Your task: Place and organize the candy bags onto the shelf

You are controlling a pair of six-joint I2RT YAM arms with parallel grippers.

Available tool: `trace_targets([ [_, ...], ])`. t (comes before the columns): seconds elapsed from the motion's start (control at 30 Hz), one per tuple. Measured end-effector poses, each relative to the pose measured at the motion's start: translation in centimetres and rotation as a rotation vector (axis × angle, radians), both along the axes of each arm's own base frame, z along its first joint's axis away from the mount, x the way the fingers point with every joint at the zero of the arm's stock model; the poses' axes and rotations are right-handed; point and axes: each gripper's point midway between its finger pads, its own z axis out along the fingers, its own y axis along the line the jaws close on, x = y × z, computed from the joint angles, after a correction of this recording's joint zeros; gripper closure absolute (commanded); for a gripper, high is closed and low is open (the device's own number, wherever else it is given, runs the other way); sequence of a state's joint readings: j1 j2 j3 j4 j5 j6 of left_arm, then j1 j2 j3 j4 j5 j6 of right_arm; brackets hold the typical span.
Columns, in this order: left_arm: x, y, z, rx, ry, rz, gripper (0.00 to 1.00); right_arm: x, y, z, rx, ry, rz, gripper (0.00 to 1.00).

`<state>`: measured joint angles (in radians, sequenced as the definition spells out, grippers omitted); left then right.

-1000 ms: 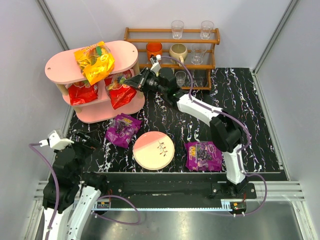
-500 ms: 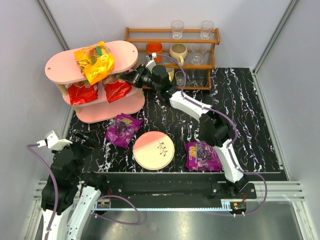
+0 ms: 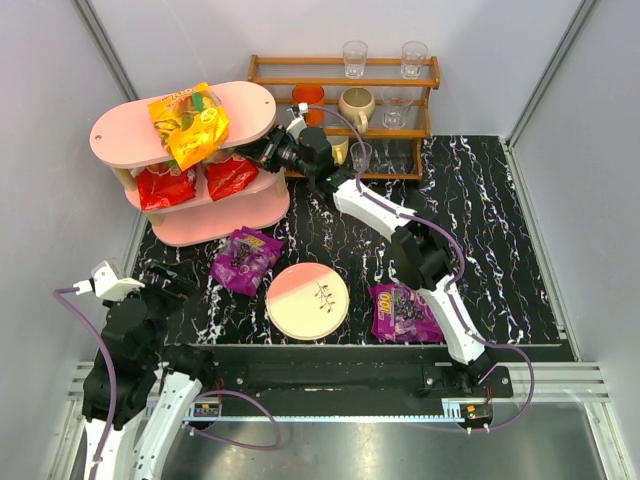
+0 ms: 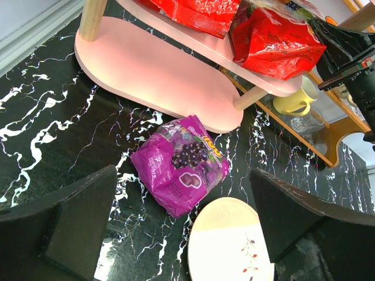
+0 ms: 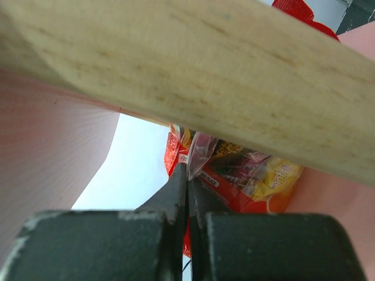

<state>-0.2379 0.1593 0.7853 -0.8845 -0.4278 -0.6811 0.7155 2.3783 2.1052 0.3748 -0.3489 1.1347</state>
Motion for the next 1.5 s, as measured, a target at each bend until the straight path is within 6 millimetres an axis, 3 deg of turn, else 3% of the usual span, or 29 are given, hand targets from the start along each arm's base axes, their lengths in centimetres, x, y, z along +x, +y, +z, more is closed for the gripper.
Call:
trace_targets([
  [0.4,0.0,0.0,0.0,0.002,0.001,0.000,0.01,0.3,0.4,-0.4,0.008,0.007,0.004,0.98],
  [0.47,0.0,0.0,0.0,0.002,0.001,0.000,0.01,0.3,0.4,-0.4,0.008,0.007,0.005,0.87],
  [0.53,0.0,0.0,0.0,0.002,0.001,0.000,0.01,0.3,0.4,-0.3,0.010,0.009,0.006,0.66],
  [0.63,0.0,0.0,0.0,0.002,0.002,0.000,0.01,0.2,0.4,-0.2,0.020,0.003,0.010,0.50],
  [0.8,-0.1,0.0,-0.1,0.005,0.005,0.000,0.01,-0.4,-0.2,-1.5,0.019,0.001,0.006,0.44],
  [0.97,-0.1,0.2,0.0,0.005,0.003,0.006,0.01,-2.0,-1.7,-3.7,-0.037,0.028,-0.003,0.43],
  [1.17,-0.1,0.1,0.1,-0.006,0.000,0.008,0.01,-4.0,-4.4,-2.6,-0.073,-0.009,-0.021,0.43],
  [1.37,-0.1,-0.1,0.2,-0.019,-0.005,0.003,0.01,-6.2,-9.8,-0.9,-0.122,-0.073,-0.081,0.43],
  [1.5,-0.1,-0.1,0.2,-0.020,-0.005,-0.001,0.01,-8.1,-13.1,-1.3,-0.174,-0.086,-0.129,0.43],
])
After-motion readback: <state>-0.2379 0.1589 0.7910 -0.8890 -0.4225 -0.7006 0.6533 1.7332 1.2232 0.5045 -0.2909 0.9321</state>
